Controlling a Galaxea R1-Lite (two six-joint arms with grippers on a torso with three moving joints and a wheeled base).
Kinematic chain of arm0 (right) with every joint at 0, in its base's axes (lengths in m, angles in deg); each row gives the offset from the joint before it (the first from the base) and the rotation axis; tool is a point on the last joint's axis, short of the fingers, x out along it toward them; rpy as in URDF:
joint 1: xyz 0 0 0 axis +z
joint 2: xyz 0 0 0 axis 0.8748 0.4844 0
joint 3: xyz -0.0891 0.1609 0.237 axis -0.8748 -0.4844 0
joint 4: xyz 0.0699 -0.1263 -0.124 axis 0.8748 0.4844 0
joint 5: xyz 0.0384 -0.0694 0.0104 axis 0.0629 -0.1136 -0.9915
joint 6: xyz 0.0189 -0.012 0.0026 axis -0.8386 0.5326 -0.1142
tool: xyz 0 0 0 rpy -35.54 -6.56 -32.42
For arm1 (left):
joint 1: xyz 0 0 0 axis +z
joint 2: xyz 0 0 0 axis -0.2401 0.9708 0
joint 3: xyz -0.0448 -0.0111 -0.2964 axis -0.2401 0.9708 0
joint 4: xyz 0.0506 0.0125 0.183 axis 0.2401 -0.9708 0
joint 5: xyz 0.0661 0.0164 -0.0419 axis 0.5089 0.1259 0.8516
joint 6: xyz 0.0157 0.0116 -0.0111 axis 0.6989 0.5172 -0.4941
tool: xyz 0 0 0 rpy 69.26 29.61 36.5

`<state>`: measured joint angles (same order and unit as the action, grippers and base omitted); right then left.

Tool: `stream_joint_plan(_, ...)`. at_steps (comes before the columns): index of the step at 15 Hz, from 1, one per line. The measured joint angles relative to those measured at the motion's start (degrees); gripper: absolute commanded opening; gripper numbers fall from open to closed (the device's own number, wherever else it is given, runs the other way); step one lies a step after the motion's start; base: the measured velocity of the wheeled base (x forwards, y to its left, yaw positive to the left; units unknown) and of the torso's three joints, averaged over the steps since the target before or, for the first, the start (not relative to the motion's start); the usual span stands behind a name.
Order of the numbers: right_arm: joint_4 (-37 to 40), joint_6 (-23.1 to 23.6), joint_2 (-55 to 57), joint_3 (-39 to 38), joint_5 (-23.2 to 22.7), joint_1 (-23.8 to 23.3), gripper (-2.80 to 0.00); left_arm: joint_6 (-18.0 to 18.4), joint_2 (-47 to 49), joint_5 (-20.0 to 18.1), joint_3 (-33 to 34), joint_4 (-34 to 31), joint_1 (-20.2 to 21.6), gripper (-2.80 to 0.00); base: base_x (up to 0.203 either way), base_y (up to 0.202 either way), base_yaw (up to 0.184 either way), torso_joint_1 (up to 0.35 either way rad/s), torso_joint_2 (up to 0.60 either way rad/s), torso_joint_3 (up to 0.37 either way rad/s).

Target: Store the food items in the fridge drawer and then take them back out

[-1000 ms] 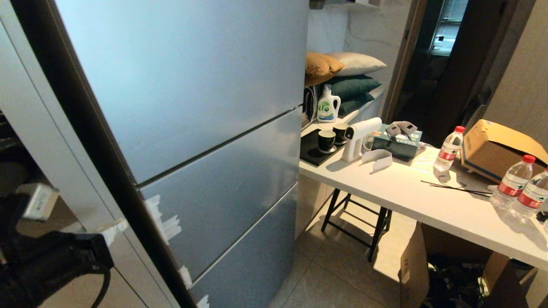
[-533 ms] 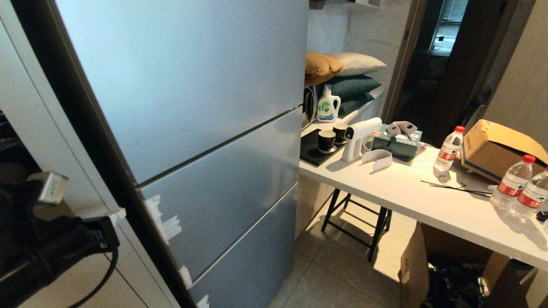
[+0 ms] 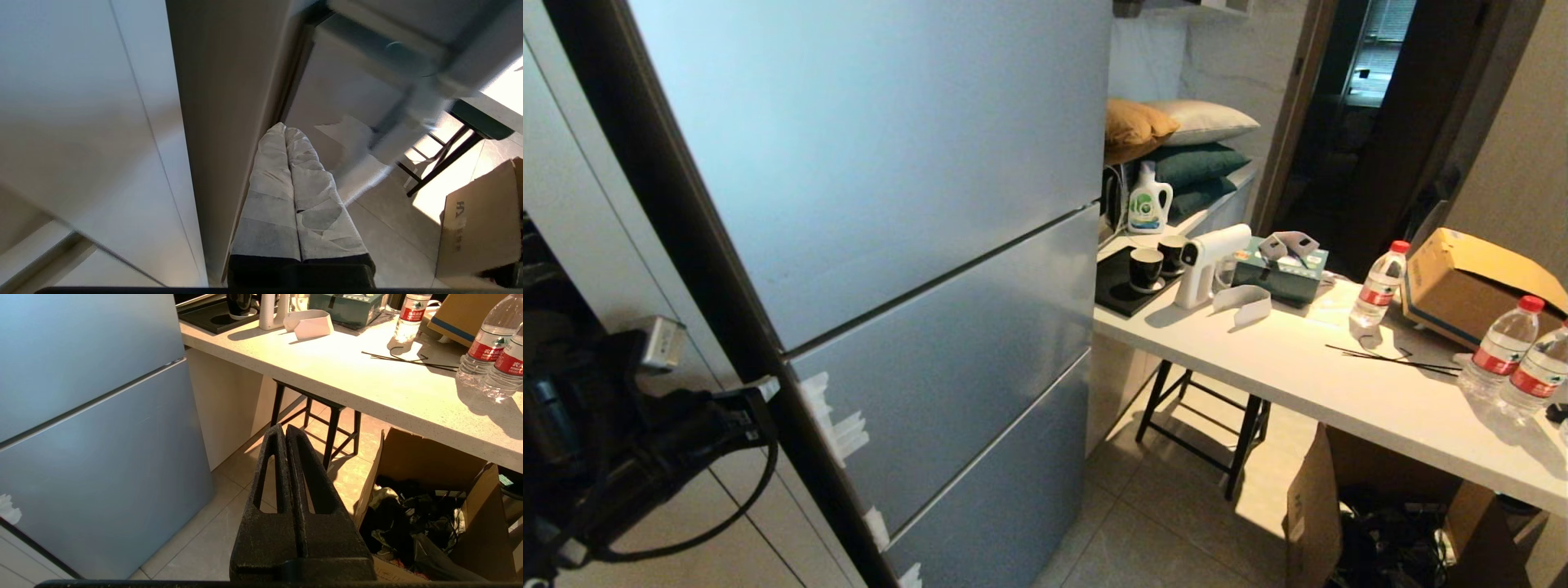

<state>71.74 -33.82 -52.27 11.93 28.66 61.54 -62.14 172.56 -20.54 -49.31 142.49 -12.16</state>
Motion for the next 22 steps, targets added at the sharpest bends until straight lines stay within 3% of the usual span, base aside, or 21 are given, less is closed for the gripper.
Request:
stream_joint_plan(9,0.0,0.0,0.0,0.0,0.0,0.0,-2.80,-0.1,4.1,-1.3,2.7,6.7,-1.1,-2.80,0.000,0.000,0.000,0.000,0.00,0.000)
stream_joint_plan(14,0.0,0.0,0.0,0.0,0.0,0.0,-2.80,-1.5,4.1,-5.3,6.3,9.6,-2.7,-2.80,0.000,0.000,0.000,0.000,0.00,0.000)
stream_joint_plan(22,0.0,0.0,0.0,0.0,0.0,0.0,-2.80,-2.8,4.2,-4.8,8.1,10.7,-5.2,-2.80,0.000,0.000,0.000,0.000,0.00,0.000)
